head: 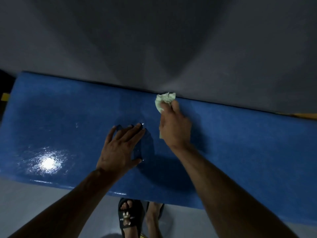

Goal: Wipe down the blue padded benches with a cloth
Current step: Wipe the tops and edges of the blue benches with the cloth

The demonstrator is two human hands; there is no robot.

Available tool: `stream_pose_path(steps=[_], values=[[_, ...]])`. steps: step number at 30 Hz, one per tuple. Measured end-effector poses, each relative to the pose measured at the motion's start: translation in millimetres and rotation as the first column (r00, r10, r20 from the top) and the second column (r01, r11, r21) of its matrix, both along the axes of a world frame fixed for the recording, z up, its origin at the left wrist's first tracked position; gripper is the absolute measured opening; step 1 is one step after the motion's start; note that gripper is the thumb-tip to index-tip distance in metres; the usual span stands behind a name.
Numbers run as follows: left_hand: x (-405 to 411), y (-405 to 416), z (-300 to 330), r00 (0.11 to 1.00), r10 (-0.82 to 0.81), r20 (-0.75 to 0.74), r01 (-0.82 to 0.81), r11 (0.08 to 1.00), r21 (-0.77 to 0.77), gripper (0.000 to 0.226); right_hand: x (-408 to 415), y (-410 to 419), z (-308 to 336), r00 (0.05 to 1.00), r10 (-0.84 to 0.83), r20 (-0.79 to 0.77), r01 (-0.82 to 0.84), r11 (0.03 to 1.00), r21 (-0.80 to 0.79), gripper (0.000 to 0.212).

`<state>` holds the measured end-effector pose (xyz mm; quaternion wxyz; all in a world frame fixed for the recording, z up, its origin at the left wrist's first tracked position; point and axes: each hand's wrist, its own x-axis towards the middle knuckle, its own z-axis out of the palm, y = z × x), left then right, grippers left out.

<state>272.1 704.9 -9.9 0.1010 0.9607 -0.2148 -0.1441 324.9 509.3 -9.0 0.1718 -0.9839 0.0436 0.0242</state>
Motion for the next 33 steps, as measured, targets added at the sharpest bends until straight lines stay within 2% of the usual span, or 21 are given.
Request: stream_pose_path(steps=[2, 4, 7, 10, 13, 16, 18, 20, 22, 25, 27, 29, 33], values=[[-1, 0, 0, 1.000, 0.000, -0.003, 0.000, 1.000, -0.007, 0.109, -2, -38, 2, 0.988, 0.156, -0.012, -0.156, 0.985, -0.076, 0.036], [0, 1, -1, 1.000, -0.002, 0.002, 0.002, 1.000, -0.018, 0.108, -8, -89, 2, 0.989, 0.144, -0.036, -0.149, 0.973, -0.176, 0.044], [1, 2, -2, 1.000, -0.001, 0.001, 0.001, 1.000, -0.022, 0.109, -21, -174, 2, 0.992, -0.123, 0.018, 0.124, 0.966, -0.226, 0.045], [2, 2, -2, 1.000, 0.000, -0.007, 0.000, 0.999, -0.034, 0.110, -37, -220, 4, 0.972, -0.235, 0.018, 0.231, 0.933, -0.275, 0.048], [1, 1, -3, 1.000, 0.005, -0.008, -0.006, 0.999, -0.032, 0.110, -36, -204, -3, 0.923, -0.378, 0.067, 0.384, 0.899, -0.210, 0.042], [0, 0, -1, 1.000, 0.011, -0.006, -0.011, 0.999, -0.036, 0.111, -25, -144, -14, 0.847, -0.521, 0.107, 0.529, 0.846, -0.061, 0.041], [1, -1, 0, 1.000, 0.009, -0.010, -0.009, 1.000, -0.018, 0.111, -18, -96, -17, 0.893, -0.422, 0.158, 0.430, 0.903, -0.017, 0.038], [0, -1, 1, 1.000, 0.010, -0.026, -0.011, 1.000, -0.008, 0.111, -15, -65, -15, 0.959, -0.245, 0.142, 0.255, 0.966, -0.052, 0.031], [1, -3, 3, 0.999, 0.010, -0.030, -0.009, 1.000, 0.014, 0.112, -10, -65, -8, 0.992, -0.102, 0.079, 0.109, 0.990, -0.085, 0.026], [0, -5, 3, 0.999, 0.020, -0.046, -0.019, 1.000, 0.025, 0.111, -14, -104, -5, 0.998, 0.006, 0.057, 0.000, 0.995, -0.104, 0.031], [-1, -4, 3, 0.998, 0.018, -0.054, -0.017, 1.000, 0.026, 0.111, -22, -140, -2, 0.998, -0.044, 0.055, 0.051, 0.990, -0.130, 0.038], [-1, -3, 0, 0.999, 0.014, -0.046, -0.013, 1.000, 0.023, 0.111, -27, -169, 1, 0.985, -0.173, 0.029, 0.175, 0.977, -0.125, 0.040], [-1, -1, -1, 1.000, 0.014, -0.027, -0.014, 1.000, 0.007, 0.110, -28, -159, 1, 0.946, -0.321, 0.053, 0.325, 0.941, -0.099, 0.034]])
